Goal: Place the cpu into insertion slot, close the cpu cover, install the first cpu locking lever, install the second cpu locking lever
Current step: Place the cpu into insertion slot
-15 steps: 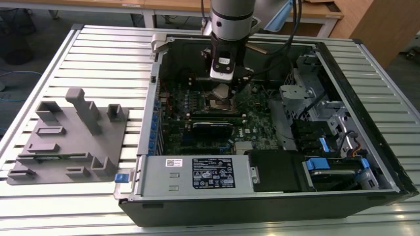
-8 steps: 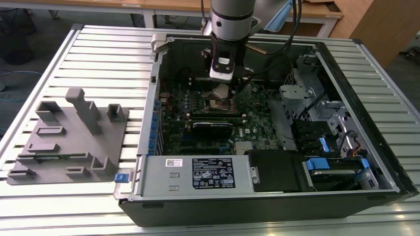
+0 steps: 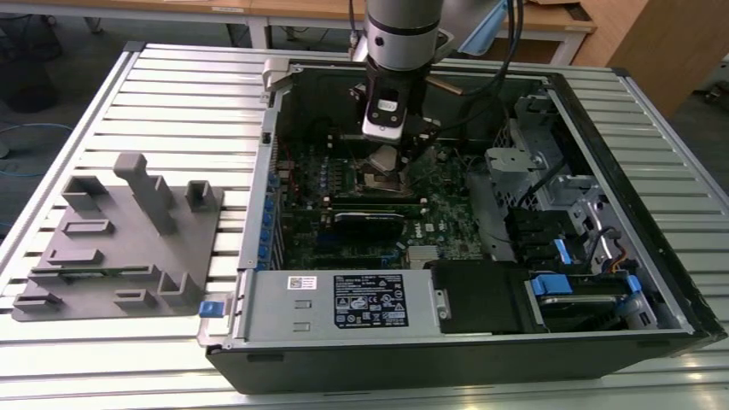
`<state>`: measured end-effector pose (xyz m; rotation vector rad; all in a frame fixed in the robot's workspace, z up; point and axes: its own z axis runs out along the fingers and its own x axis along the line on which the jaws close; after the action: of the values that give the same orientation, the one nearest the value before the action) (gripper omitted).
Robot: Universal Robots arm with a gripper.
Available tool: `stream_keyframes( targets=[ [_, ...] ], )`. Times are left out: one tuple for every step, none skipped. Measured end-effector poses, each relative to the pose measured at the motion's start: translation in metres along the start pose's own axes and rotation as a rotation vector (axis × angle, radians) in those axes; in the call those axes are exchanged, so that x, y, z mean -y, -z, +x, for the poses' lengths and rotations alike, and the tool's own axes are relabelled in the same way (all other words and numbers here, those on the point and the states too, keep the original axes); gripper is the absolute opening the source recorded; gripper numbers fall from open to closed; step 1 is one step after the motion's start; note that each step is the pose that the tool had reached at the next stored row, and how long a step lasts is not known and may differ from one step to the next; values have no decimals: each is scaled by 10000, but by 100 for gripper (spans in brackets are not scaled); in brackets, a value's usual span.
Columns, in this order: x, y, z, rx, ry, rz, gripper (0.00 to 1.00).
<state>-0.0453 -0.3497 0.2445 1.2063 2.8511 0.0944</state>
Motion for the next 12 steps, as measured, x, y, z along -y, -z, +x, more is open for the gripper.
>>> stream_keyframes(
  targets=[
    [0, 0, 0, 1, -9, 0, 54],
    [0, 0, 0, 1, -16, 1, 54],
    [0, 0, 0, 2, -20, 1, 54],
    [0, 0, 0, 3, -43, 1, 54],
    [0, 0, 0, 4, -45, 1, 54],
    [0, 0, 0, 3, -45, 1, 54],
    [0, 0, 0, 3, -46, 1, 54],
    [0, 0, 0, 3, -46, 1, 54],
    [0, 0, 0, 3, -46, 1, 54],
    [0, 0, 0, 3, -46, 2, 54],
    [0, 0, 0, 3, -46, 1, 54],
    [0, 0, 0, 3, -46, 1, 54]
  ],
)
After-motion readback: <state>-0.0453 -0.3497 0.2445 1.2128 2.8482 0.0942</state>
